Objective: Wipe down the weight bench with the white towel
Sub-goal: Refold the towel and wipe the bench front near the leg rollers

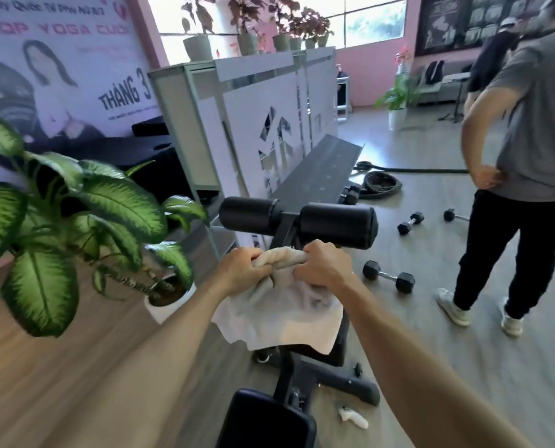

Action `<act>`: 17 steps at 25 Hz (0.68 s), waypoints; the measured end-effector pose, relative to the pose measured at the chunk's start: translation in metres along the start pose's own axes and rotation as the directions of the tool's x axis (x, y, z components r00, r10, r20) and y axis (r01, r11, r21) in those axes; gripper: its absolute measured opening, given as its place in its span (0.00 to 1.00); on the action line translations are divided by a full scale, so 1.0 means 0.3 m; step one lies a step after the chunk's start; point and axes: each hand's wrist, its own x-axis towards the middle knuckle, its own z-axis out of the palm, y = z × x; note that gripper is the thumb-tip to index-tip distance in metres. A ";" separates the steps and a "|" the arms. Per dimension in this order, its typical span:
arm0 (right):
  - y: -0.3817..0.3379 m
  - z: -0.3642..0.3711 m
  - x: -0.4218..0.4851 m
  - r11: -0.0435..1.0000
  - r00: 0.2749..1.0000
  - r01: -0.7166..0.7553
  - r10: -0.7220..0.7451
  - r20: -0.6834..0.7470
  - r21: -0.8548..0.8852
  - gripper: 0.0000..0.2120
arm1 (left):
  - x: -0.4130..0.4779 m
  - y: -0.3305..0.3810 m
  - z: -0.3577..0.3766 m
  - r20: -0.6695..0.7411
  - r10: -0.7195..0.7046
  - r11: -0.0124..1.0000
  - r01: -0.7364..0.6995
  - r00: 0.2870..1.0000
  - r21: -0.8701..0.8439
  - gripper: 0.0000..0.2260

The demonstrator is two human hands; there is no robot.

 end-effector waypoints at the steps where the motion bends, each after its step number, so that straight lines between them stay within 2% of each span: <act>1: 0.038 -0.031 0.032 1.000 1.000 -0.019 0.019 -0.014 0.012 0.12 | 0.053 0.040 0.012 -0.006 0.020 1.000 -0.020 1.000 0.002 0.11; 4: 0.131 -0.129 0.118 0.998 0.993 -0.036 0.042 -0.107 0.060 0.08 | 0.211 0.163 0.034 -0.025 0.098 0.995 -0.098 0.995 0.013 0.08; 7: 0.179 -0.198 0.176 0.994 0.953 -0.028 0.058 -0.298 0.104 0.07 | 0.332 0.270 0.045 -0.159 0.221 0.974 -0.209 0.962 0.089 0.12; 9: 0.205 -0.196 0.210 0.994 0.904 -0.024 0.066 -0.422 0.103 0.07 | 0.387 0.303 0.069 -0.241 0.299 0.954 -0.289 0.923 0.075 0.15; 11: 0.236 -0.127 0.216 0.995 0.896 -0.033 0.072 -0.438 0.096 0.10 | 0.404 0.267 0.128 -0.182 0.325 0.945 -0.327 0.928 0.023 0.16; 13: 0.278 0.005 0.212 0.995 0.930 -0.061 0.085 -0.359 0.079 0.07 | 0.400 0.176 0.231 -0.033 0.270 0.962 -0.268 0.962 0.046 0.14; 14: 0.301 0.093 0.202 0.996 0.956 -0.076 0.087 -0.280 0.049 0.06 | 0.389 0.119 0.294 0.054 0.219 0.967 -0.224 0.974 0.124 0.12; 16: 0.345 0.292 0.166 0.996 0.996 -0.089 0.088 -0.030 -0.028 0.09 | 0.335 -0.001 0.432 0.276 0.108 0.924 -0.199 0.955 0.326 0.13; 17: 0.358 0.383 0.147 0.994 0.986 -0.074 0.084 0.143 -0.075 0.12 | 0.301 -0.050 0.488 0.390 0.068 0.886 -0.235 0.918 0.399 0.15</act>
